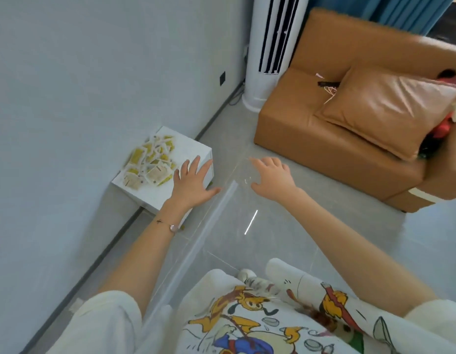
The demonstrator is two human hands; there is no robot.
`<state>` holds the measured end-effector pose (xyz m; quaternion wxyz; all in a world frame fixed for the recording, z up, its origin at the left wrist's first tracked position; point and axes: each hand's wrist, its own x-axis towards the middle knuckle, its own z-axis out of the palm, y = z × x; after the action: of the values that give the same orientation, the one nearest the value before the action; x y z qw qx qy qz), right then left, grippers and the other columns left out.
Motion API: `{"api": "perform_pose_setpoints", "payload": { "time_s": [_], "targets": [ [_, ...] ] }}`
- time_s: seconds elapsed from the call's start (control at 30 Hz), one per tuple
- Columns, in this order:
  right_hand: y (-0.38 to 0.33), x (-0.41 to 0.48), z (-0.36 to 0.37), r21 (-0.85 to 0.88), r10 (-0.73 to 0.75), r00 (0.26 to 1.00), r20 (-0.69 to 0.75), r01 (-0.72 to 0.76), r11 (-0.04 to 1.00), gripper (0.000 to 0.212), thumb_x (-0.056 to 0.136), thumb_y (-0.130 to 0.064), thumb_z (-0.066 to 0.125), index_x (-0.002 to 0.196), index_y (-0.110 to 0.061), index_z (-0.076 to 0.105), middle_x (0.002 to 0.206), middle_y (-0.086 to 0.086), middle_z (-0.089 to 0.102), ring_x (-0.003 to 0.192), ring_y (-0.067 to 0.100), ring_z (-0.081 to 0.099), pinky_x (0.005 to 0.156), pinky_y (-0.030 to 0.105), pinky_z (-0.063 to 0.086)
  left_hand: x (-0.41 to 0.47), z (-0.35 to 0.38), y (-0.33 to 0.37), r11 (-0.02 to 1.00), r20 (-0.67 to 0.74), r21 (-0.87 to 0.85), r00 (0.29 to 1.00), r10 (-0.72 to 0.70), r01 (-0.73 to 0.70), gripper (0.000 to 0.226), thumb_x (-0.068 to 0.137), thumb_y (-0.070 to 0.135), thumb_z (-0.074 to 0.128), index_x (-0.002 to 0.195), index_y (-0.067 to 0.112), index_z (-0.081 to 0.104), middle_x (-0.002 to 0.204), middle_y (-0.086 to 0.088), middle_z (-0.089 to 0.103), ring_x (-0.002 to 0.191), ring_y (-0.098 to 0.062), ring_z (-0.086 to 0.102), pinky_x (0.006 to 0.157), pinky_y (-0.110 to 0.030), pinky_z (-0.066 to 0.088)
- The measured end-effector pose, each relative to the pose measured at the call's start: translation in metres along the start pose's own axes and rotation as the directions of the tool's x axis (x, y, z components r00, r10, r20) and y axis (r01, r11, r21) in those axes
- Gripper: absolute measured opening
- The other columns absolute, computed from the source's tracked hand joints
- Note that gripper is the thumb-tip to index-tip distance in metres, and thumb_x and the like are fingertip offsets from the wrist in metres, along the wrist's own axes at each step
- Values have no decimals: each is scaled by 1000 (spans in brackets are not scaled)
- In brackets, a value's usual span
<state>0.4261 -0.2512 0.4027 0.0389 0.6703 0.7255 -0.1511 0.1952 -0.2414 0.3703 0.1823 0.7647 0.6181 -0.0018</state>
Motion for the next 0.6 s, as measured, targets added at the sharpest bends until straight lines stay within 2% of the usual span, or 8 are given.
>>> {"api": "perform_pose_setpoints", "payload": {
  "time_s": [0.17,0.4,0.6],
  "targets": [
    [-16,64,-12,-28,-132,989,66,135,991,68,88,-36,55,148,-26,25,143,8,39,136,29,28,111,41,24,19,-2,-28,983,-11,-55,984,-179,178,84,86,65,50,152,37,7,162,-2,0,148,-31,-2,118,-53,4],
    [-69,180,-19,-63,-280,952,122,288,955,70,89,-35,54,150,-27,20,148,10,34,137,31,27,112,43,24,75,-10,-94,942,-37,-70,943,-330,327,84,86,65,50,152,36,7,162,-2,1,148,-31,-3,118,-52,3],
    [-127,289,-10,-88,-383,910,159,399,913,68,91,-37,53,150,-28,20,150,8,30,140,29,22,113,44,24,121,-19,-179,862,-94,-121,859,-504,492,83,86,62,52,153,35,10,162,-2,2,148,-30,-2,118,-52,3]
  ]
}}
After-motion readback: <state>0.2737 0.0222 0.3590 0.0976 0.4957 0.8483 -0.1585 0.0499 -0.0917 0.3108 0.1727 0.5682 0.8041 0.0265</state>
